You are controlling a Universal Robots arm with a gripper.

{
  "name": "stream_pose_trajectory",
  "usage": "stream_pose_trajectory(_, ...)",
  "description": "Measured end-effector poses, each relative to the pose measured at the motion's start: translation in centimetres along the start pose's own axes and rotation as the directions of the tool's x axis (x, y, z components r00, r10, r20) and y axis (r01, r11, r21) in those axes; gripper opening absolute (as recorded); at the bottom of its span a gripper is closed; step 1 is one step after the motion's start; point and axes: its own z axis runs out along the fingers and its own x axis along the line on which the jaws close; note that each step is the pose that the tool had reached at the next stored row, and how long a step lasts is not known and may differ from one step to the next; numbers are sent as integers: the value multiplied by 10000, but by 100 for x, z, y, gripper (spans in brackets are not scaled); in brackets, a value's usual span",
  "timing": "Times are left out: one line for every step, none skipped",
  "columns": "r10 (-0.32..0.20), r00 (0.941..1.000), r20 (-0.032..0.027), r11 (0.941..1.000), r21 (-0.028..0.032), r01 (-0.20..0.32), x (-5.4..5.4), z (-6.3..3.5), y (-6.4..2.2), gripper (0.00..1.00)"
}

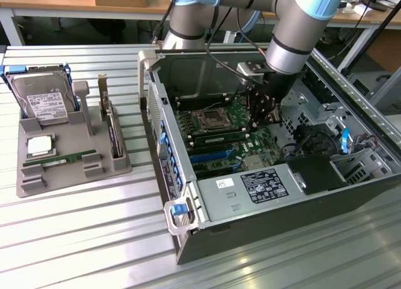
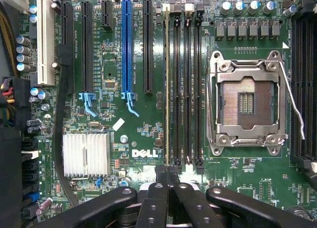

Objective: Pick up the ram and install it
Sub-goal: 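Press down the ram until it locks into place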

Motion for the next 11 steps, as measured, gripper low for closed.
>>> stream_pose_trajectory(0,10000,1,10000,0,0,0,5,0,11)
stream_pose_trajectory(0,10000,1,10000,0,0,-1,10,-1,11)
stream_pose_trajectory(0,10000,0,10000,0,0,-1,15,-1,11)
stream_pose_trajectory(0,10000,1,10000,0,0,-1,24,-1,11)
stream_pose_trajectory(0,10000,-1,10000,0,0,-1,29,-2,11)
stream_pose_trajectory(0,10000,-1,10000,0,0,-2,41,-2,11)
stream_pose_trajectory(0,10000,0,10000,0,0,-2,45,-3,11)
stream_pose_trajectory(0,10000,-1,10000,0,0,-2,48,-3,11)
stream_pose_trajectory(0,10000,-2,10000,0,0,-2,54,-3,11)
stream_pose_trajectory(0,10000,-3,10000,0,0,-3,62,-3,11)
stream_pose_trajectory(0,10000,-3,10000,0,0,-3,66,-4,11)
